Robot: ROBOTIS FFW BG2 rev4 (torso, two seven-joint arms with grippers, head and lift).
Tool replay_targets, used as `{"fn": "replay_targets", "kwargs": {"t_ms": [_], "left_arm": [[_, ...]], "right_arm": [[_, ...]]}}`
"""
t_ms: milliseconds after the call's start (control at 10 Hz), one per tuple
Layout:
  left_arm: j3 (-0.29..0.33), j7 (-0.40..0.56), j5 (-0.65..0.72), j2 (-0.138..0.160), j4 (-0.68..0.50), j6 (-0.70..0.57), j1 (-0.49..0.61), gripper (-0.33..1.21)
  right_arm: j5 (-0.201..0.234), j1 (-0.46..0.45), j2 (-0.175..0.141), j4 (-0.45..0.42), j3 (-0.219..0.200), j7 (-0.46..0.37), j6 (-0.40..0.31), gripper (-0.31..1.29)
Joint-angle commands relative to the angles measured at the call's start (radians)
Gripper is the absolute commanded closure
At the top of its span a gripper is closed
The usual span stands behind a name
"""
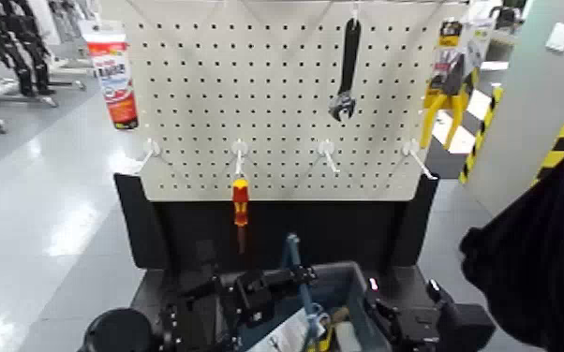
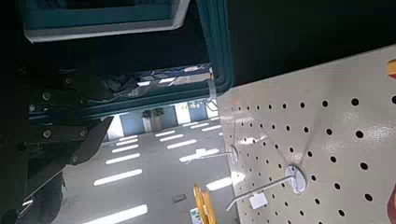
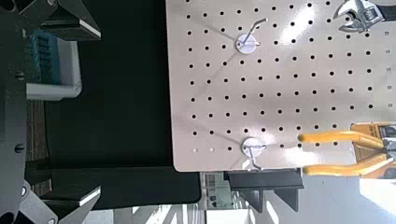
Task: Grasp the handle of the crate.
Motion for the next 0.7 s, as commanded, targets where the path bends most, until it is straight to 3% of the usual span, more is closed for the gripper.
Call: {"fn": "replay_targets", "kwargs": {"t_ms": [100,400,700], "left_arm": [[-0.005,0.0,0.008,-0.007,-0.007,-0.012,0.013,1.18],[-0.009,0.001,0.031,-0.015,-0.028,-0.013,0.039,1.18],[-0.017,0.008,0.064,0.007,-0.082,-0.004,0.056,1.18]], "right_arm": [[0.0,0.001,0.0,0.0,0.0,0.0,0.002,0.14],[0.0,0.001,0.002,0.0,-0.001,0.0,0.005,0.14],[0.002,0.001,0.003,0.0,-0.001,0.0,0.009,0.14]]}}
